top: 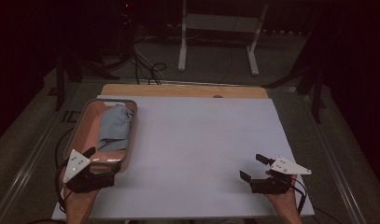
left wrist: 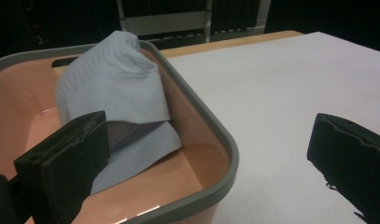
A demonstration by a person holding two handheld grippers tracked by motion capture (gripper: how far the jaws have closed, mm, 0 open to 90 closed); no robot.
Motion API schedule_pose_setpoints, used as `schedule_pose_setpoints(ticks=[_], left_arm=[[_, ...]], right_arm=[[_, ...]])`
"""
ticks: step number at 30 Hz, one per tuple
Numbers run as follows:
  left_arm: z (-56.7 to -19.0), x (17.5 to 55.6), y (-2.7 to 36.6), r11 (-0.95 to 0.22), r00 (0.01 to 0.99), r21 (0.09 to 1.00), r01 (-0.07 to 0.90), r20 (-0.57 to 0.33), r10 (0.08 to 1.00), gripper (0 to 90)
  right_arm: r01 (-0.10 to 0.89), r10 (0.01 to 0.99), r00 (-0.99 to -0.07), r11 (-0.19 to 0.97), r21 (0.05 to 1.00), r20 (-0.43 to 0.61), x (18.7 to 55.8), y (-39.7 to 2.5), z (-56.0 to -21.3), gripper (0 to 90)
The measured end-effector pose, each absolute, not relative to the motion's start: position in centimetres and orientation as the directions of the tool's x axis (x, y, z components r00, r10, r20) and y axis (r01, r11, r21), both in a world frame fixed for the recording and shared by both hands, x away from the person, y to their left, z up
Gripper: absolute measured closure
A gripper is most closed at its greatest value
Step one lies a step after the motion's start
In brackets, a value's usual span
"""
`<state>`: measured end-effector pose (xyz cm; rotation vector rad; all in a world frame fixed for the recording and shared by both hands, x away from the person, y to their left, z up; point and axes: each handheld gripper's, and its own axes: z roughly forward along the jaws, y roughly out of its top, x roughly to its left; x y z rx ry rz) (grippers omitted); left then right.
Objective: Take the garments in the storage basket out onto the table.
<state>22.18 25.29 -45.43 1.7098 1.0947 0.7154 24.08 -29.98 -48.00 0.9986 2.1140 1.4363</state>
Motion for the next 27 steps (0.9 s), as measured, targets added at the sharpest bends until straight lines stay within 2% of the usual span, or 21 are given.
schedule_pose_setpoints(ticks=[8, 9, 16, 22, 27], left_arm=[[-45.2, 22.1, 25.5, -0.137, 0.430, 0.929, 0.344, -0.026, 0.903, 0.3], [-45.0, 22.2, 25.3, -0.149, 0.457, 0.927, 0.345, -0.027, 0.889, 0.3], [-44.1, 22.5, 25.3, -0.170, 0.485, 0.924, 0.343, -0.019, 0.874, 0.3], [-43.4, 23.1, 25.2, -0.206, 0.494, 0.910, 0.360, 0.001, 0.869, 0.2], [-42.5, 24.1, 25.6, -0.192, 0.485, 0.915, 0.354, -0.004, 0.875, 0.2]], right_arm=[[0.339, 0.746, -0.663, 0.228, 0.912, 0.060, 24.1, -29.9, -48.0, 7.8], [0.339, 0.746, -0.663, 0.229, 0.913, 0.059, 24.0, -29.9, -48.0, 7.9], [0.338, 0.742, -0.667, 0.230, 0.912, 0.060, 23.7, -29.9, -48.0, 7.9], [0.335, 0.734, -0.677, 0.243, 0.910, 0.054, 23.4, -29.7, -48.0, 7.9], [0.330, 0.727, -0.685, 0.248, 0.911, 0.051, 23.3, -29.4, -48.0, 7.9]])
